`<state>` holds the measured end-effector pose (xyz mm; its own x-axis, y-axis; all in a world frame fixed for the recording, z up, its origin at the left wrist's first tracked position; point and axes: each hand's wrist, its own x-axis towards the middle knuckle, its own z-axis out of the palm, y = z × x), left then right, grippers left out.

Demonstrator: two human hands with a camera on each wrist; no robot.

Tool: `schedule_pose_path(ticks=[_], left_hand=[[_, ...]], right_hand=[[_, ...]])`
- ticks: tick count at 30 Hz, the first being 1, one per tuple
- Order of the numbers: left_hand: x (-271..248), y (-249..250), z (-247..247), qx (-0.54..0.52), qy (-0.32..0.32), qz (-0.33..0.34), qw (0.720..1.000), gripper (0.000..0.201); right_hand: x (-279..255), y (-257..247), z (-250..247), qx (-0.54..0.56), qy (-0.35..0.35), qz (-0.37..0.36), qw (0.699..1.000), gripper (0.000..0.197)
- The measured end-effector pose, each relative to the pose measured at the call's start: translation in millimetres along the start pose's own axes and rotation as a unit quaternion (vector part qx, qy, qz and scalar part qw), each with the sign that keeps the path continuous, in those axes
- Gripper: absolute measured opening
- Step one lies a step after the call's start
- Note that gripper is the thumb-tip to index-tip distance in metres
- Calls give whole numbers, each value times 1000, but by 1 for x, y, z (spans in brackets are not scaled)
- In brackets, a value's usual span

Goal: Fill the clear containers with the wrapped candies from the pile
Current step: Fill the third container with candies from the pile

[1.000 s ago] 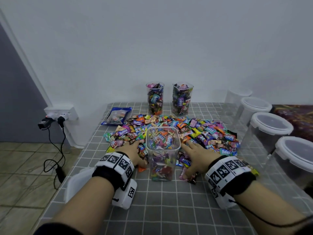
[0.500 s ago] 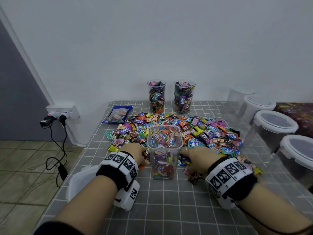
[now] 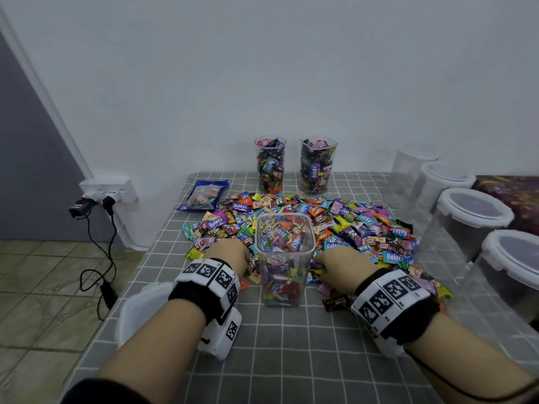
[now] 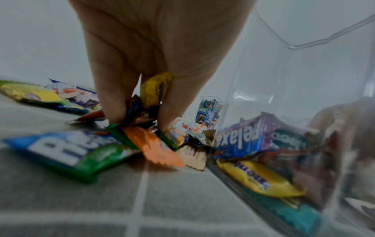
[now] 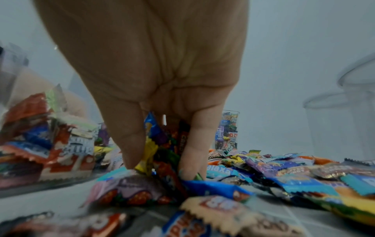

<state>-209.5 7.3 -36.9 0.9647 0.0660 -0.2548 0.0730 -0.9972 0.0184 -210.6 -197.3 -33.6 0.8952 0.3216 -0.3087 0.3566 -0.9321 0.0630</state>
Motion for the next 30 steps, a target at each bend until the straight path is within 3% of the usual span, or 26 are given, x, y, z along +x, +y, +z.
schedule_pose_path(ticks=[5,10,14,18,30], left_hand=[[2,1,4,-15,22,-20,999,22],[4,-3,5,-35,35,7,999,23],[5,-4,7,-36,16,31,999,37],[9,-1,9,-19,14,27,999,18],[16,-12,16,-68,98,5,993,21]], right_hand=[[-3,4,-2,40,28,6,999,34],[-5,5,-3,55,55,4,997,34],[-9,5,-5,59,70,10,996,33],[-9,6,-3,80,83,13,993,30],[-24,8,-10,177,262,27,948,28]])
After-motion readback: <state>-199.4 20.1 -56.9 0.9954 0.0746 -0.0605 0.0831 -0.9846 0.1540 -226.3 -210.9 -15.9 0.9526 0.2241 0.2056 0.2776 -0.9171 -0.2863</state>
